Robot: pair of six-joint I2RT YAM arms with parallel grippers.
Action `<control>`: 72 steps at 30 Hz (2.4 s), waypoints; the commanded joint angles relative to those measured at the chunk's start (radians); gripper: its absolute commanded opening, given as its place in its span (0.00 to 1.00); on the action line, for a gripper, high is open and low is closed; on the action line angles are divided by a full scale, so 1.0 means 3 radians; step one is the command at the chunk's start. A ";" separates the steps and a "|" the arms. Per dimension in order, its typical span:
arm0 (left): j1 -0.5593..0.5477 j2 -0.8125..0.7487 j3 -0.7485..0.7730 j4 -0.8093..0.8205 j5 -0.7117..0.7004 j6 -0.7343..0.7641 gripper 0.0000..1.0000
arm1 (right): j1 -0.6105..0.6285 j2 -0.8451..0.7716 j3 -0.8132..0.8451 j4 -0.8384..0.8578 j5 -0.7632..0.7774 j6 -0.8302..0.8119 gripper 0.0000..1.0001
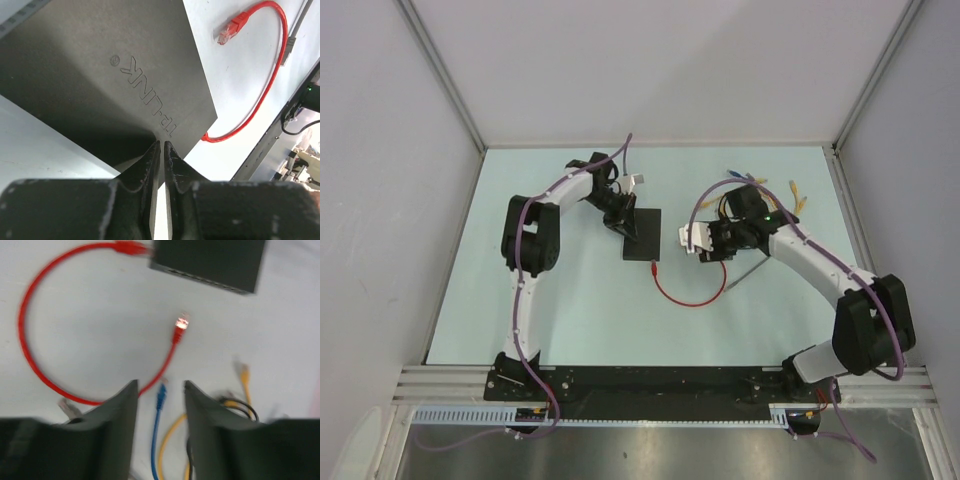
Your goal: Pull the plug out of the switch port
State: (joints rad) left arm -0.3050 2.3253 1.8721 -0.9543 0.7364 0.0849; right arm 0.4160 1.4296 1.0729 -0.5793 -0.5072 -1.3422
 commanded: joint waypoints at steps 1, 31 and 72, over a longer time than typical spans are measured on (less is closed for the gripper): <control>0.0014 0.0124 0.0085 0.0052 -0.0363 0.0101 0.16 | 0.0208 0.0286 0.0085 -0.0080 -0.0119 0.0468 0.60; 0.0158 0.0139 0.0039 0.0057 -0.0103 0.0029 0.17 | 0.0715 0.0762 -0.0053 -0.0426 -0.0242 0.1197 0.64; 0.0362 0.0185 0.0187 0.0067 -0.0282 0.0065 0.17 | 0.0025 0.0010 0.0559 0.0396 0.0371 0.0843 0.00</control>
State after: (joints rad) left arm -0.2028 2.3604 1.9007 -0.9527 0.7544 0.0769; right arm 0.5034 1.3735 1.1641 -0.5743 -0.4614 -1.1164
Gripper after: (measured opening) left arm 0.170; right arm 0.018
